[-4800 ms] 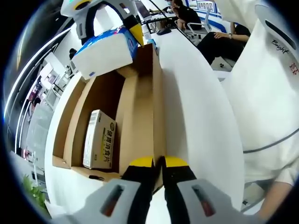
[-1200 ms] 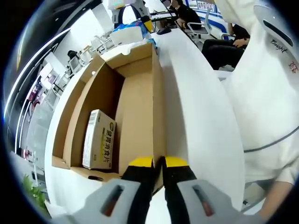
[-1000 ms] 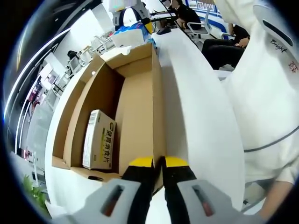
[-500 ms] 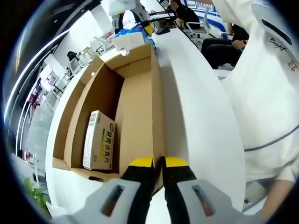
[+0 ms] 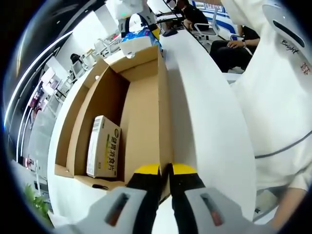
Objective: Operate the shoe box by opening the lid, removing the specified soft item, and placing it in the target area until the item is outside and the box remains undamaged.
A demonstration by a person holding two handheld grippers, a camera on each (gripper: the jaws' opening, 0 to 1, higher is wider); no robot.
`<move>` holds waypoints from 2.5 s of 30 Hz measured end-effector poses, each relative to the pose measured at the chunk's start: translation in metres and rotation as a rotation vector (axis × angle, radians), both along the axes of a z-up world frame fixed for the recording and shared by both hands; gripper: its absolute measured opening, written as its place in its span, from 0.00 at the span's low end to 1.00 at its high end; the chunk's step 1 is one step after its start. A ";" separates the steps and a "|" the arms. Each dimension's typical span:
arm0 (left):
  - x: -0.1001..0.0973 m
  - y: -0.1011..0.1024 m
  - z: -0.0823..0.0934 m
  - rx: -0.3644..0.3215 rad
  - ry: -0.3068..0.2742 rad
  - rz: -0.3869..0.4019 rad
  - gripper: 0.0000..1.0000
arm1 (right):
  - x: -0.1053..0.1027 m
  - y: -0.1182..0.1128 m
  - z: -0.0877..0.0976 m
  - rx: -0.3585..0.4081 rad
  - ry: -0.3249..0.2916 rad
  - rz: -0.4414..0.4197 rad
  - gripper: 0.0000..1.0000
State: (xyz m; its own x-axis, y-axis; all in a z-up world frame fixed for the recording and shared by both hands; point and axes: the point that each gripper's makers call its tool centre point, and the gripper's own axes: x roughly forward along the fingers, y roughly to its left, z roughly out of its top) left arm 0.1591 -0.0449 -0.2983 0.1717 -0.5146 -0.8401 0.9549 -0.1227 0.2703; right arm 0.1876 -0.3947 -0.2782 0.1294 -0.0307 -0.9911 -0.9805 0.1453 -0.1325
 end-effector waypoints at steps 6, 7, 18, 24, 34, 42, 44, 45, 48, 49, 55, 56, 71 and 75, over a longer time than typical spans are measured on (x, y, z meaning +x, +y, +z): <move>0.000 0.000 0.000 -0.003 -0.001 0.002 0.06 | 0.002 0.000 -0.002 -0.002 -0.017 0.048 0.73; 0.000 0.000 0.000 -0.003 -0.001 0.001 0.06 | 0.002 -0.001 -0.002 -0.003 -0.015 0.048 0.73; 0.000 0.000 0.000 -0.003 -0.003 -0.002 0.06 | 0.001 0.000 0.000 0.015 -0.019 0.045 0.73; 0.000 -0.001 0.000 -0.004 -0.004 -0.001 0.06 | 0.000 -0.001 0.000 0.018 -0.021 0.045 0.73; 0.000 -0.001 0.000 -0.004 -0.005 -0.003 0.06 | 0.000 -0.004 0.000 0.029 -0.023 0.027 0.73; 0.001 0.000 0.000 0.000 0.001 -0.003 0.06 | 0.001 0.000 0.007 0.061 -0.058 0.033 0.73; 0.001 0.000 0.000 0.000 0.001 -0.004 0.06 | 0.001 0.002 0.010 0.063 -0.072 0.046 0.72; 0.001 0.000 0.000 0.000 0.002 -0.004 0.06 | 0.000 0.003 0.011 0.065 -0.071 0.047 0.71; 0.001 0.000 0.000 0.000 0.002 -0.005 0.06 | -0.001 0.006 0.016 0.070 -0.076 0.067 0.70; 0.001 0.000 0.000 -0.001 0.003 -0.005 0.06 | -0.002 0.006 0.019 0.073 -0.074 0.065 0.70; 0.001 0.001 0.000 -0.001 0.002 -0.005 0.06 | -0.001 0.016 0.034 0.119 -0.102 0.068 0.69; 0.001 0.000 0.000 -0.001 0.002 -0.005 0.06 | -0.002 0.017 0.036 0.126 -0.103 0.060 0.69; 0.001 0.000 0.000 -0.004 0.002 -0.005 0.06 | 0.021 0.062 0.105 0.571 -0.304 -0.109 0.58; 0.001 0.000 0.000 -0.004 0.001 -0.003 0.06 | 0.036 0.056 0.120 0.661 -0.390 -0.154 0.59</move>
State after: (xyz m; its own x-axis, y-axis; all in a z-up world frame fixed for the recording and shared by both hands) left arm 0.1599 -0.0450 -0.2981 0.1691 -0.5183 -0.8383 0.9549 -0.1246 0.2696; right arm 0.2236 -0.3384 -0.1585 0.5141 0.5041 -0.6940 -0.8434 0.4444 -0.3020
